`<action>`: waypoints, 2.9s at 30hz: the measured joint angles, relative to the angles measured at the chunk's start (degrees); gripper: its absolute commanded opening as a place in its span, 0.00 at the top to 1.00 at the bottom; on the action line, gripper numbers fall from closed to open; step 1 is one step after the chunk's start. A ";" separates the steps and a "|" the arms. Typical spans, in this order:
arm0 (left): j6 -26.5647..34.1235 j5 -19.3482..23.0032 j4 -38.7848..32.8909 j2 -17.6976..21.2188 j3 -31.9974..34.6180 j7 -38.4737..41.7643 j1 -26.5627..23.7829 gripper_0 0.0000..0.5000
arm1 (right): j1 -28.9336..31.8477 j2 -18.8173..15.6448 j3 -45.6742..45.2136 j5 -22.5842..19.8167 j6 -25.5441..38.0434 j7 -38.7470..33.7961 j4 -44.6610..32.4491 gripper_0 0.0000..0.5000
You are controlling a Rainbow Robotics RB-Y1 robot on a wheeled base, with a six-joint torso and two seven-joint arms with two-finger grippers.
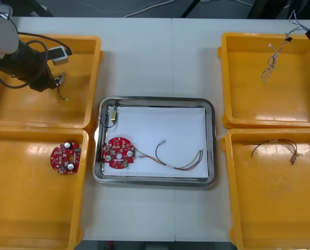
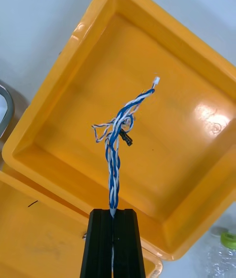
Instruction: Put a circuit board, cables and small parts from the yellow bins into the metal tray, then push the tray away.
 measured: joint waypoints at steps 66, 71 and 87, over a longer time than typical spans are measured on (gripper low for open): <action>14.50 0.42 0.17 -0.31 6.50 0.00 -3.66 1.00 | 10.32 1.67 0.07 2.56 -7.04 11.81 -0.04 0.00; 21.54 0.34 -6.08 0.46 6.61 0.00 -3.81 1.00 | 11.41 2.31 1.34 4.13 -10.57 14.82 -0.05 0.00; 43.68 -1.83 -29.44 1.81 8.35 16.01 -3.83 1.00 | 11.68 4.69 10.20 5.27 -23.77 20.52 6.75 0.00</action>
